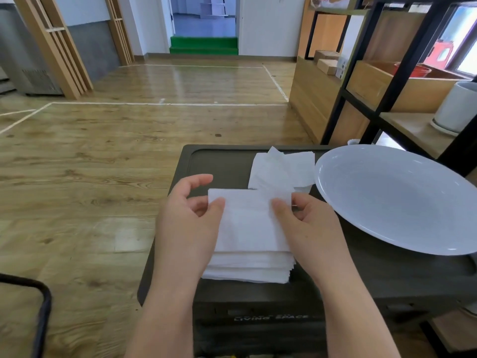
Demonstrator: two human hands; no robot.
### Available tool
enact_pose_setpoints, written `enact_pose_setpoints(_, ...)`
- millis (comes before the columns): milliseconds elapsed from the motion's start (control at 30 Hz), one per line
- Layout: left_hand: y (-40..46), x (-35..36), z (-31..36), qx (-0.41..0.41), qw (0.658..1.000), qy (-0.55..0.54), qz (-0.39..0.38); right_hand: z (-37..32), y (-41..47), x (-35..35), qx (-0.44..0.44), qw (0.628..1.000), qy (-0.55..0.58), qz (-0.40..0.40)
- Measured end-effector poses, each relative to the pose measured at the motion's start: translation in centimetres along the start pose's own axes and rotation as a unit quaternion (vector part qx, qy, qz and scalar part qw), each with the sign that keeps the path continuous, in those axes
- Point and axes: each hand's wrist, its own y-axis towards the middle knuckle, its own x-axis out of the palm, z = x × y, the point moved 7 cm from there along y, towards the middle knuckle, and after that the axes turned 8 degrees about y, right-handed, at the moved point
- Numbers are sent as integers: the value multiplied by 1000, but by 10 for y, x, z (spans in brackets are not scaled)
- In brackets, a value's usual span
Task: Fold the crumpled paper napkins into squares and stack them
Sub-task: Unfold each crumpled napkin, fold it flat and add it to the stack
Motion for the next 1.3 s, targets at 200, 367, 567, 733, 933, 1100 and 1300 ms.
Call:
enact_pose_setpoints(200,-5,-3,-4,-9,989,141,34,9,1,-6,31,991,-128,22)
enact_pose_setpoints(367,-4,-2,-7,2,984,169,49,11,-1,-6,22,983,-180,35)
enact_pose_setpoints(567,-2,0,-15,3,979,198,45,15,-3,-4,47,974,-218,27)
enact_pose_setpoints(733,1,0,-24,-23,976,214,43,24,-4,3,84,968,-236,-20)
enact_pose_setpoints(933,-6,-8,-4,35,952,288,97,6,-5,-7,41,977,-207,34)
enact_pose_setpoints(1100,-18,13,29,223,924,309,35,-16,-17,5,-66,969,-237,17)
enact_pose_setpoints(1300,-8,28,0,145,936,317,-50,8,-9,12,15,968,-246,-50)
